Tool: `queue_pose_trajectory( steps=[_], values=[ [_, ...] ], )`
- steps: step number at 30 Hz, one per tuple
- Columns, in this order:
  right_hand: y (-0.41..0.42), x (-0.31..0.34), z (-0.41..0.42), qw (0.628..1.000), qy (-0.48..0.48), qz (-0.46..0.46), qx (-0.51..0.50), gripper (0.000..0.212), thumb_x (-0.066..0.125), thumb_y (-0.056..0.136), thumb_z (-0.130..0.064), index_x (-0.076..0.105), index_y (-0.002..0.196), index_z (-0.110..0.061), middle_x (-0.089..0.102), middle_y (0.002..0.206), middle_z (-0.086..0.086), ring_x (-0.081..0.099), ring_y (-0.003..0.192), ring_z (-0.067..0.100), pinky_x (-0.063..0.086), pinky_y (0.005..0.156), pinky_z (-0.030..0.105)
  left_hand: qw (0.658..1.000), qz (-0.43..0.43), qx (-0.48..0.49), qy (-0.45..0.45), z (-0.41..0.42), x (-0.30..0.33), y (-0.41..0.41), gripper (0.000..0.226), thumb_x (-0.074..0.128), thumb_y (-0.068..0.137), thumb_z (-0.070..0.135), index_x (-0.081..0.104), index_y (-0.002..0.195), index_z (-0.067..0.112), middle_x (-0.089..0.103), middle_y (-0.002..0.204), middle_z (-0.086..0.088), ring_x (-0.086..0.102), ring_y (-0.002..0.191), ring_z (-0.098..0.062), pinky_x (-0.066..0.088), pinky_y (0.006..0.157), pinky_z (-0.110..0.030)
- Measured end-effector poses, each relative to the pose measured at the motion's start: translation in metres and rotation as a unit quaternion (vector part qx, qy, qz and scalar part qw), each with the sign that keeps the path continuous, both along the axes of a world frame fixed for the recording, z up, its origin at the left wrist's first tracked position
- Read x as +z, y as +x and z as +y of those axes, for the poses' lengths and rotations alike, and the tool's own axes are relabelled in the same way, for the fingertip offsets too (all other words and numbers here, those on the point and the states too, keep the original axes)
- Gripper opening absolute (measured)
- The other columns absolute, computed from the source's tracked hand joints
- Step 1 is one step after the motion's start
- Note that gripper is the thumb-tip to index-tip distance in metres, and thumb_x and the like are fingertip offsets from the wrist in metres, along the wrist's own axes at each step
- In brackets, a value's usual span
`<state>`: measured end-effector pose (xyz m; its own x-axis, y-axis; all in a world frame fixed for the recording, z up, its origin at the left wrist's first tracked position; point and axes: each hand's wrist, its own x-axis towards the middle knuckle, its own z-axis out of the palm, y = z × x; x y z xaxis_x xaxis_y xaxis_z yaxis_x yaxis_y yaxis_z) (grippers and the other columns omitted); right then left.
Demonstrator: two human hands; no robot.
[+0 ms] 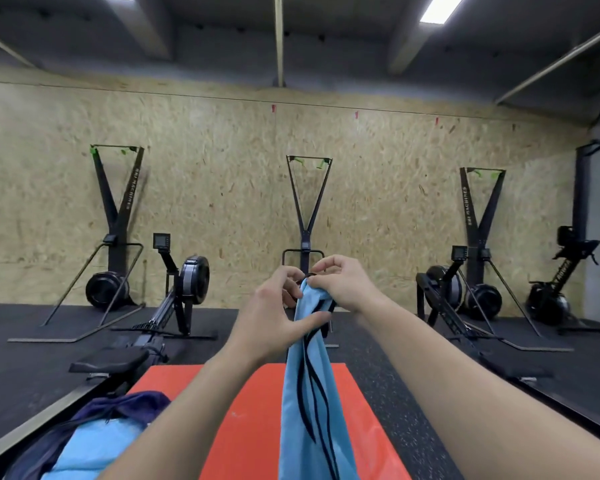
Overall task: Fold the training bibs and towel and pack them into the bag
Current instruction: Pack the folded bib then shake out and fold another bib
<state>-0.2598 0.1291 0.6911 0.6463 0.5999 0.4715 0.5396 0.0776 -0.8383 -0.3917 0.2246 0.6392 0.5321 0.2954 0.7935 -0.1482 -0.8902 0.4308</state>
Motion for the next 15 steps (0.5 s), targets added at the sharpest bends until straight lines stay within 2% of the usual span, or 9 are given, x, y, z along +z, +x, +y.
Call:
queue_pose_trajectory(
  steps=[2, 3, 6, 9, 11, 13, 15],
  values=[
    [0.0, 0.004, -0.003, 1.0, 0.012, 0.021, 0.01, 0.018, 0.074, 0.083, -0.002, 0.062, 0.092, -0.012, 0.066, 0.086, 0.007, 0.062, 0.075, 0.019, 0.052, 0.07, 0.034, 1.0, 0.008, 0.01, 0.006, 0.002, 0.004, 0.002, 0.041, 0.077, 0.077, 0.03, 0.054, 0.111, 0.033, 0.064, 0.086, 0.012, 0.062, 0.079, -0.006, 0.054, 0.07, -0.029],
    [0.001, 0.005, -0.005, 0.999, 0.017, 0.029, 0.014, 0.018, 0.074, 0.083, -0.002, 0.062, 0.092, -0.012, 0.066, 0.088, 0.009, 0.063, 0.077, 0.021, 0.053, 0.072, 0.037, 1.0, 0.01, 0.012, 0.008, 0.003, 0.007, 0.002, 0.036, 0.073, 0.08, 0.021, 0.055, 0.109, 0.031, 0.065, 0.082, 0.011, 0.062, 0.075, -0.005, 0.054, 0.067, -0.029],
    [0.006, 0.01, -0.014, 0.999, 0.012, 0.034, 0.011, 0.02, 0.078, 0.083, -0.009, 0.064, 0.098, -0.009, 0.069, 0.093, 0.011, 0.062, 0.079, 0.02, 0.052, 0.072, 0.036, 1.0, 0.001, 0.023, 0.013, 0.007, 0.024, 0.002, 0.027, 0.065, 0.085, 0.008, 0.06, 0.101, 0.028, 0.066, 0.083, 0.01, 0.06, 0.069, -0.001, 0.045, 0.06, -0.015],
    [0.009, 0.014, -0.026, 1.0, -0.007, 0.02, 0.022, 0.03, 0.08, 0.085, -0.016, 0.066, 0.108, -0.003, 0.073, 0.104, 0.014, 0.063, 0.079, 0.016, 0.051, 0.067, 0.027, 0.999, -0.029, 0.033, 0.009, 0.017, 0.046, 0.001, 0.024, 0.064, 0.089, 0.006, 0.063, 0.093, 0.029, 0.068, 0.084, 0.014, 0.058, 0.067, 0.005, 0.043, 0.062, -0.017],
    [0.01, 0.016, -0.034, 0.999, -0.037, 0.001, 0.037, 0.028, 0.078, 0.087, -0.016, 0.067, 0.11, -0.003, 0.072, 0.107, 0.015, 0.065, 0.079, 0.014, 0.053, 0.067, 0.023, 0.998, -0.047, 0.029, -0.006, 0.023, 0.062, -0.001, 0.022, 0.064, 0.092, 0.009, 0.066, 0.088, 0.031, 0.07, 0.084, 0.014, 0.06, 0.072, 0.004, 0.046, 0.065, -0.021],
    [0.012, 0.018, -0.04, 0.994, -0.083, -0.055, 0.035, 0.023, 0.076, 0.088, -0.016, 0.067, 0.108, -0.009, 0.072, 0.106, 0.015, 0.065, 0.082, 0.014, 0.055, 0.072, 0.023, 0.998, -0.053, 0.02, -0.021, 0.027, 0.077, -0.005, 0.022, 0.064, 0.094, 0.013, 0.067, 0.084, 0.033, 0.071, 0.086, 0.011, 0.064, 0.076, -0.001, 0.052, 0.068, -0.022],
    [0.012, 0.018, -0.044, 0.984, -0.111, -0.141, 0.003, 0.016, 0.074, 0.09, -0.021, 0.067, 0.103, -0.015, 0.072, 0.101, 0.006, 0.068, 0.089, 0.013, 0.058, 0.085, 0.03, 0.998, -0.054, 0.017, -0.022, 0.029, 0.087, -0.008, 0.021, 0.065, 0.095, 0.017, 0.066, 0.081, 0.033, 0.07, 0.082, 0.01, 0.06, 0.066, 0.002, 0.046, 0.06, -0.016]
  ],
)
